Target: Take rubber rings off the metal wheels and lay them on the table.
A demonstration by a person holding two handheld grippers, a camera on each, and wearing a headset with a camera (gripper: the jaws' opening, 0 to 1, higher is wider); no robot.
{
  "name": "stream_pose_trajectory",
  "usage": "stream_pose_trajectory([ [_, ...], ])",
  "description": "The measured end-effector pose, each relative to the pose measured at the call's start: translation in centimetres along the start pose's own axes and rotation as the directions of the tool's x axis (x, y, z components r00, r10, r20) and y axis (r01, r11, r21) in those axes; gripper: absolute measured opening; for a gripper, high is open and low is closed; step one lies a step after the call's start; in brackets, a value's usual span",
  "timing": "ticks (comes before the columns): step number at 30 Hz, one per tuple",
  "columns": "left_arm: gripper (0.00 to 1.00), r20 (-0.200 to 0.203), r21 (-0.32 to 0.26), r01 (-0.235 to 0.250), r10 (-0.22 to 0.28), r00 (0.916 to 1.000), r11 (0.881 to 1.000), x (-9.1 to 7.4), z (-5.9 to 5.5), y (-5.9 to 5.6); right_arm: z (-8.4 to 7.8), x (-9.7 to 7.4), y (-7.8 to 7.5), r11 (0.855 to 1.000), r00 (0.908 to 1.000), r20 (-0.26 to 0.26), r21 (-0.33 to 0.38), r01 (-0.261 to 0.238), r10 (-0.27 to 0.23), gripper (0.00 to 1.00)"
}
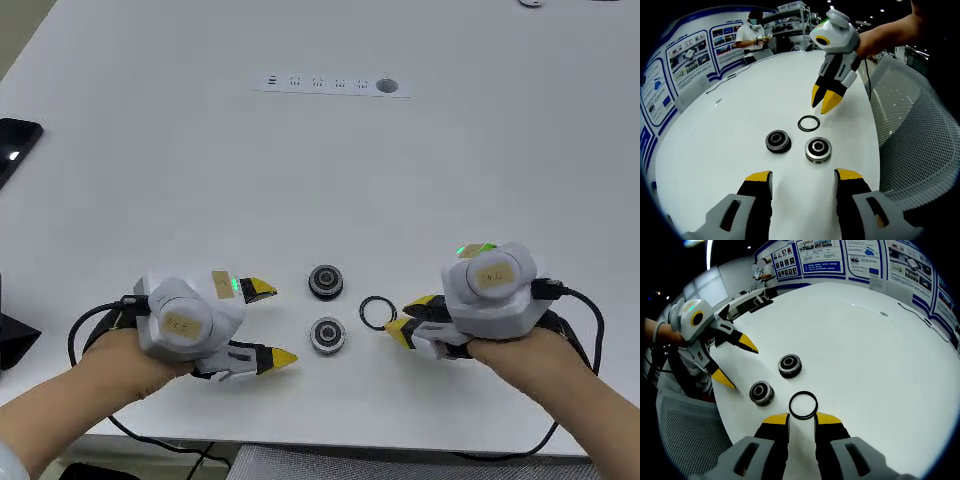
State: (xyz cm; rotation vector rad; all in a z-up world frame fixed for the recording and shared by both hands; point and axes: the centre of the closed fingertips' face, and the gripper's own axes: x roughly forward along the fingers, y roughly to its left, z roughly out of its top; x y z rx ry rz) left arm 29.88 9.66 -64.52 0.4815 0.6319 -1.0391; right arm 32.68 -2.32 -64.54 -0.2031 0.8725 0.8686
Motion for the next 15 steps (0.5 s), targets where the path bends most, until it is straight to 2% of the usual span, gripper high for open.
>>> stream_pose_trajectory([
  [3,0.5,0.007,-0.004,-0.009,0.009,0.9999,1.0,-0.1,0.4,0.3,1.1,-0.4,0.3,0.997,0.9979,0.064,0.07,-0.02,0.015,0.19],
  [4,0.5,0.011,-0.004,-0.01,0.01,0.9999,1.0,-0.1,0.5,0.4,1.7,-0.5,0.4,0.993,0.995,0.097,0.111,-0.034,0.023,0.19],
  [7,0.49,0.016,-0.001,-0.019,0.019,0.9997,1.0,-0.1,0.9,0.8,2.6,-0.8,0.8,0.979,0.9869,0.155,0.192,-0.073,0.044,0.2],
  [8,0.49,0.021,-0.004,-0.02,0.021,0.9996,1.0,-0.1,1.1,0.9,2.7,-0.8,0.8,0.977,0.9856,0.164,0.201,-0.076,0.043,0.2],
  [15,0.47,0.029,-0.005,-0.051,0.051,0.9983,0.999,0.4,2.2,2.5,2.3,-0.6,1.1,0.986,0.9881,0.149,0.157,-0.064,0.04,0.23],
])
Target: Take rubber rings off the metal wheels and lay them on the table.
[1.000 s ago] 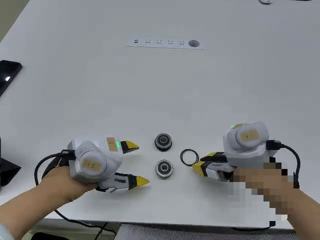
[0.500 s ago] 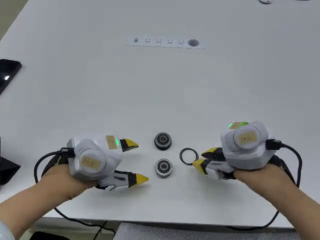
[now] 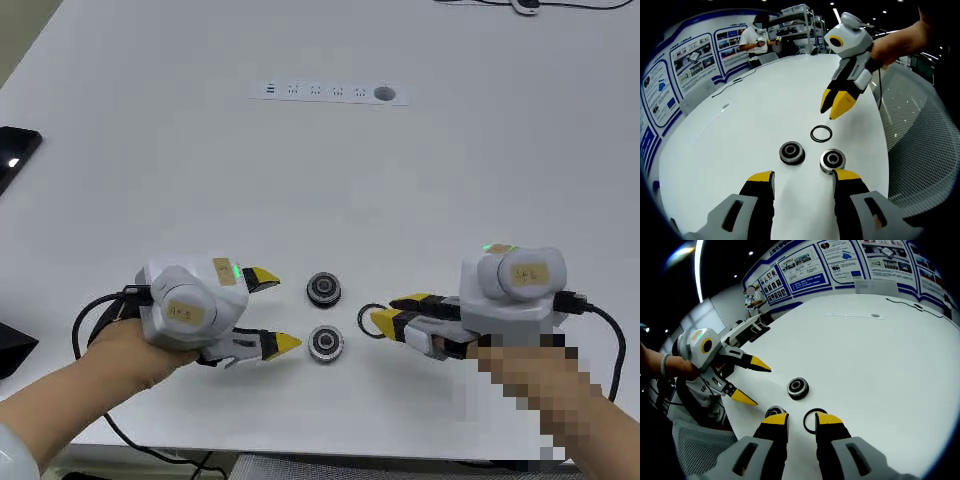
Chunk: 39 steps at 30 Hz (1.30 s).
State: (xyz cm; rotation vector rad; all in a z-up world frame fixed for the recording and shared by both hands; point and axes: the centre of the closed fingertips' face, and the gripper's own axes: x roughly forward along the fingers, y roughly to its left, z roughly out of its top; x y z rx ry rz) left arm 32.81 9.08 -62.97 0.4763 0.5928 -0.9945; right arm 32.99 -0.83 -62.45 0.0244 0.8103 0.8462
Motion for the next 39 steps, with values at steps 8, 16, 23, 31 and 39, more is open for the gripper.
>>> stream_pose_trajectory([
  [8,0.4,0.002,0.004,-0.011,0.011,0.9999,1.0,1.0,1.2,1.0,-0.1,0.2,0.6,0.999,1.0,-0.006,-0.044,0.001,-0.002,0.27],
  [16,0.32,0.004,0.001,0.002,-0.002,1.0,1.0,2.3,2.0,1.5,0.2,0.1,0.4,0.998,1.0,0.006,-0.055,0.006,-0.006,0.32],
  [23,0.28,-0.018,-0.002,0.013,-0.013,0.9997,1.0,3.6,2.0,1.5,0.2,0.1,0.5,0.997,0.9999,0.014,-0.08,0.007,-0.006,0.39],
  [31,0.24,-0.035,0.009,0.03,-0.03,0.9989,1.0,4.5,1.9,1.2,0.1,0.1,0.2,0.997,0.9998,0.015,-0.075,0.012,-0.011,0.37],
  [39,0.2,-0.051,0.011,0.033,-0.032,0.9982,0.999,5.1,1.7,1.3,0.1,0.1,0.0,0.998,0.9998,0.015,-0.067,0.014,-0.013,0.37],
])
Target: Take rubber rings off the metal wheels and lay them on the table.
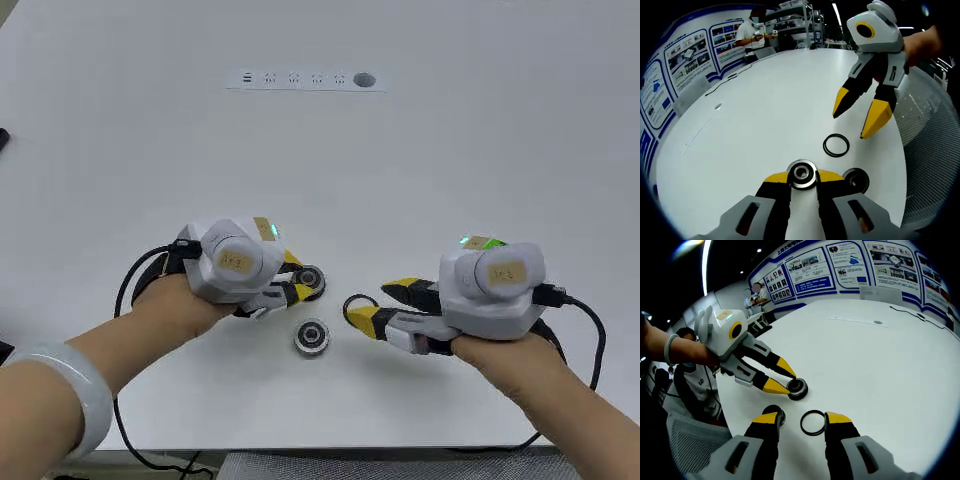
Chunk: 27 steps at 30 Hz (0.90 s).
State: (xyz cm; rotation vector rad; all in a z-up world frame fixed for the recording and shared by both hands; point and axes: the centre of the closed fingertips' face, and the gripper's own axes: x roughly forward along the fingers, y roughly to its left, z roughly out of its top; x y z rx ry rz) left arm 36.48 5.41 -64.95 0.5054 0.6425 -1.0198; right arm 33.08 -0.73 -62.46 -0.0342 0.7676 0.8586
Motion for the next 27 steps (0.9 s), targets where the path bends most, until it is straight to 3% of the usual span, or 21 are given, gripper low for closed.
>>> stream_pose_trajectory([
  [17,0.14,-0.008,0.001,0.017,-0.017,0.9998,1.0,0.6,0.1,0.1,0.0,0.2,-0.3,1.0,1.0,0.002,0.019,-0.002,0.002,0.36],
  [27,0.14,-0.009,0.011,0.027,-0.027,0.9996,1.0,0.6,0.0,0.2,1.6,0.9,-0.3,0.994,0.9982,0.051,0.105,-0.037,0.031,0.36],
])
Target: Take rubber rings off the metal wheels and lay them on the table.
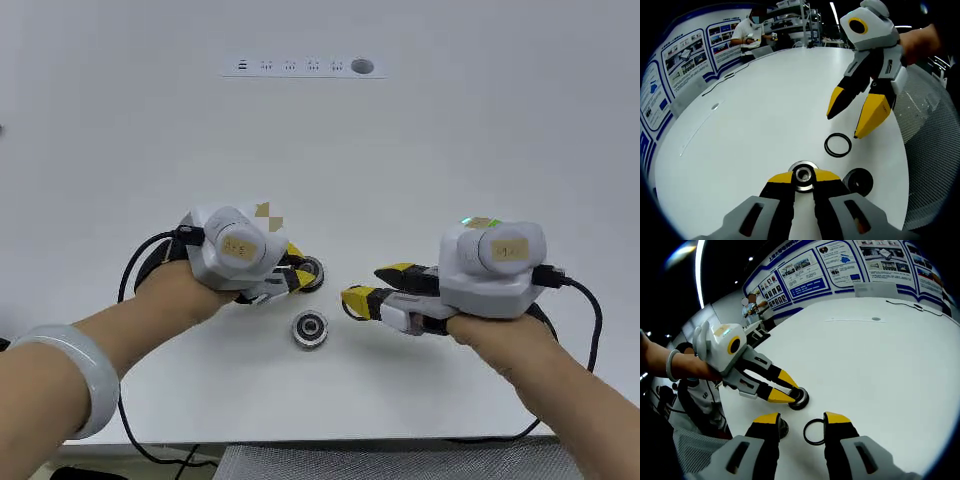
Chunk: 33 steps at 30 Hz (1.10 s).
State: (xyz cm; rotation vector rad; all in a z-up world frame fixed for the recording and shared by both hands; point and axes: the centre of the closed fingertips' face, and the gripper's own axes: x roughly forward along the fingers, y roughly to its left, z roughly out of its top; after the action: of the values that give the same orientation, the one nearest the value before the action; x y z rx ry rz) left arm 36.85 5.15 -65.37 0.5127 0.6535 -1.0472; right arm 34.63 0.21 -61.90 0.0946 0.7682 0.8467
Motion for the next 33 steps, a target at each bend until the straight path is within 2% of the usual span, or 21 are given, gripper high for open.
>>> stream_pose_trajectory([
  [10,0.13,-0.001,0.0,0.001,-0.001,1.0,1.0,0.0,0.0,0.0,1.2,0.9,0.1,0.994,0.9985,0.038,0.105,-0.043,0.039,0.34],
  [15,0.13,-0.004,-0.002,0.008,-0.008,1.0,1.0,0.0,0.0,0.0,1.4,1.7,0.3,0.976,0.996,0.046,0.199,-0.084,0.076,0.34],
  [17,0.13,-0.007,-0.003,0.011,-0.011,0.9999,1.0,0.0,-0.1,0.0,1.6,2.0,0.3,0.973,0.9955,0.05,0.213,-0.089,0.08,0.34],
  [22,0.13,-0.006,-0.005,0.013,-0.013,0.9999,1.0,0.0,-0.1,0.0,1.3,3.0,0.3,0.969,0.9959,0.022,0.231,-0.09,0.088,0.33],
  [33,0.13,-0.004,-0.008,0.014,-0.014,0.9999,1.0,0.0,-0.1,0.0,1.3,5.5,-0.1,0.948,0.9929,0.003,0.296,-0.114,0.119,0.31],
])
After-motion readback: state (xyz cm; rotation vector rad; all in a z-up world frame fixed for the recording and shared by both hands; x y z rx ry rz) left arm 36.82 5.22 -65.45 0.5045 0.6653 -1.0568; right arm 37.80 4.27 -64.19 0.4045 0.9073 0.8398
